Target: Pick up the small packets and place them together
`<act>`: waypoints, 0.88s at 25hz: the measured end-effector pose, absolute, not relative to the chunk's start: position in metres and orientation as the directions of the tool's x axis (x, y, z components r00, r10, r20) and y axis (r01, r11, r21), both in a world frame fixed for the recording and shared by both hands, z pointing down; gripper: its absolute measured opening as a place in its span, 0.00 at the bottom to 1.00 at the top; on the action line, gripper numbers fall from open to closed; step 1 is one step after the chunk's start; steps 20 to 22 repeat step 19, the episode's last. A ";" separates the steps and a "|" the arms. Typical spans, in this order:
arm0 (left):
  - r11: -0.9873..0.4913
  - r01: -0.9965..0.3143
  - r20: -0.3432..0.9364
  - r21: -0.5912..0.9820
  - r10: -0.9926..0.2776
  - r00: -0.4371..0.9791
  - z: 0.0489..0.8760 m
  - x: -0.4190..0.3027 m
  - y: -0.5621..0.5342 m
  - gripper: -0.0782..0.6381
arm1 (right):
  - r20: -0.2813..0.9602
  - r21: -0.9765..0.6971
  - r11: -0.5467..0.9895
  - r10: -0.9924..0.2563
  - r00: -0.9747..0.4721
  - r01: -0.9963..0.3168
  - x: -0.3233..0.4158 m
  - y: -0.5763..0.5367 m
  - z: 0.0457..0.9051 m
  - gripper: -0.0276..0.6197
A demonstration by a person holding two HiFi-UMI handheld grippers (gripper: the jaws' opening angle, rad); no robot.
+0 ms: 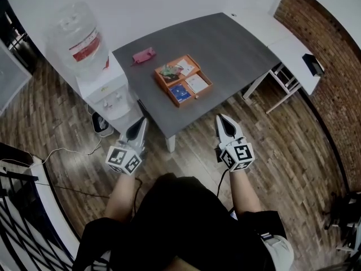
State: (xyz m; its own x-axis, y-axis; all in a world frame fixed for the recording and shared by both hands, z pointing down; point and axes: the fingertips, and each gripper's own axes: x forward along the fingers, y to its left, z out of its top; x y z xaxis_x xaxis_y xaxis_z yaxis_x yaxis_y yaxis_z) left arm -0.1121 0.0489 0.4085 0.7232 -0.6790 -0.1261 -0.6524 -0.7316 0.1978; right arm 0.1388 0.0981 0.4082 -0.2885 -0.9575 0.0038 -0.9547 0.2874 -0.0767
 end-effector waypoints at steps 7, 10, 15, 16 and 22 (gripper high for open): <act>-0.735 -0.638 -0.121 0.231 -0.672 0.730 0.416 -0.103 0.052 0.11 | 0.023 -0.072 0.288 -0.957 -0.290 -0.955 0.141 0.098 0.414 0.05; -0.737 -0.634 -0.117 0.235 -0.669 0.734 0.416 -0.100 0.050 0.11 | 0.023 -0.070 0.287 -0.957 -0.289 -0.955 0.143 0.096 0.412 0.05; -0.740 -0.630 -0.111 0.233 -0.664 0.739 0.417 -0.098 0.048 0.11 | 0.031 -0.071 0.285 -0.957 -0.288 -0.956 0.145 0.095 0.415 0.05; -0.740 -0.630 -0.108 0.233 -0.664 0.740 0.418 -0.098 0.048 0.11 | 0.034 -0.071 0.284 -0.957 -0.286 -0.956 0.145 0.094 0.416 0.05; -0.739 -0.631 -0.097 0.236 -0.664 0.742 0.422 -0.099 0.047 0.11 | 0.044 -0.070 0.277 -0.959 -0.280 -0.958 0.145 0.094 0.420 0.05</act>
